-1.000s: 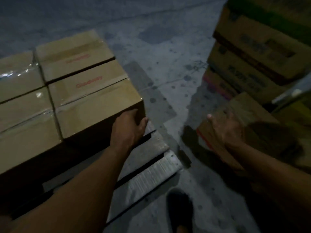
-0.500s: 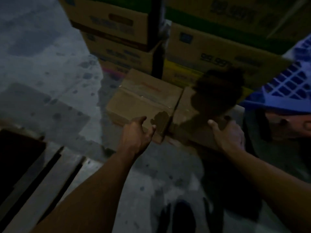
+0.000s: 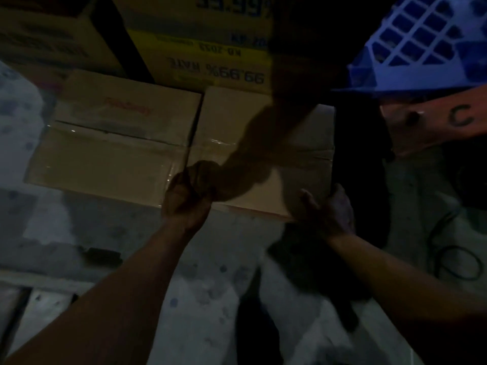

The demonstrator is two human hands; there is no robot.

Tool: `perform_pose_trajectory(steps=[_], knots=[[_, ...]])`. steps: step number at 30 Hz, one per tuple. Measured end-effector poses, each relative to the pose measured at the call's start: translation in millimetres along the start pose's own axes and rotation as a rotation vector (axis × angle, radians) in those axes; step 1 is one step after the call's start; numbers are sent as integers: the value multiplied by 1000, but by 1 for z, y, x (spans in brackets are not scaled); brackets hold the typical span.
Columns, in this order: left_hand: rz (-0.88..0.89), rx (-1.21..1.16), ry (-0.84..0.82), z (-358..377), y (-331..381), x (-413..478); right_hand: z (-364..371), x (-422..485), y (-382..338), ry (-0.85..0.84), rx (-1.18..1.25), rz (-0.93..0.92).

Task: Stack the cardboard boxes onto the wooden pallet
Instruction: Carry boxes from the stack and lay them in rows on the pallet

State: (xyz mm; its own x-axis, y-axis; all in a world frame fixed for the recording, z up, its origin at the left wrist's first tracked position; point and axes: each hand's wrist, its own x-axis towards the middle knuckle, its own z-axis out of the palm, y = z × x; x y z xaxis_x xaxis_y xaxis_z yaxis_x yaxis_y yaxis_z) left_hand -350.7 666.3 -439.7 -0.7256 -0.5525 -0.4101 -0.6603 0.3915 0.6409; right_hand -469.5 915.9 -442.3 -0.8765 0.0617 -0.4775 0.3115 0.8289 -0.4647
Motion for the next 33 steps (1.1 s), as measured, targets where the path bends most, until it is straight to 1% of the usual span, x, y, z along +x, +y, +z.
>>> perform_pose_trajectory(steps=[1, 2, 4, 5, 6, 7, 8, 9, 10, 12, 13, 15, 16, 17, 19, 21, 23, 25, 26, 30, 31, 33], knots=[[38, -53, 42, -3, -4, 10, 1, 3, -6, -10, 25, -1], [38, -86, 110, -5, -5, 21, 1, 7, -14, -15, 48, -19], [-25, -26, 167, -8, 6, 28, -4, 10, -29, -38, 58, -54], [-2, 73, 253, -3, 4, 27, -3, 8, -28, -50, 67, -70], [-4, 196, 282, -1, 8, 19, -4, 5, -29, -74, 54, -63], [-57, 254, 196, 43, 2, 27, 6, 29, 3, -120, 21, 29], [-108, 284, 127, 78, 2, 28, 13, 49, 33, -125, -14, 99], [-95, 330, 106, 81, -4, 21, 13, 45, 38, -131, -21, 97], [-94, 367, 125, 82, -10, 12, 13, 43, 44, -141, -21, 90], [-83, 369, 190, 85, -16, 9, 11, 45, 45, -117, -21, 65], [-73, 336, 223, 85, -18, 9, 11, 48, 45, -107, 5, 56], [-143, 215, 265, 83, -7, 4, 11, 49, 47, -94, 67, 68], [-208, 142, 266, 80, -1, 3, 9, 49, 51, -88, 91, 79], [-228, 48, 289, 81, -6, 8, 7, 50, 55, -76, 121, 79], [-247, -53, 239, 79, -28, 23, 3, 53, 61, -61, 190, 78], [-309, -170, 183, 80, -47, 33, 3, 55, 66, -63, 268, 81], [-331, -340, 112, 81, -43, 32, 6, 54, 69, -75, 354, 90], [-336, -434, 35, 80, -35, 30, 12, 52, 70, -105, 429, 103], [-332, -442, 0, 78, -31, 27, 13, 49, 71, -106, 448, 98], [-284, -520, -7, 66, -23, 4, 9, 35, 74, -74, 558, 59], [-265, -578, 7, 60, -15, -6, 6, 29, 73, -67, 569, 51], [-262, -630, -17, 54, -12, -25, 1, 16, 72, -47, 577, 55]])
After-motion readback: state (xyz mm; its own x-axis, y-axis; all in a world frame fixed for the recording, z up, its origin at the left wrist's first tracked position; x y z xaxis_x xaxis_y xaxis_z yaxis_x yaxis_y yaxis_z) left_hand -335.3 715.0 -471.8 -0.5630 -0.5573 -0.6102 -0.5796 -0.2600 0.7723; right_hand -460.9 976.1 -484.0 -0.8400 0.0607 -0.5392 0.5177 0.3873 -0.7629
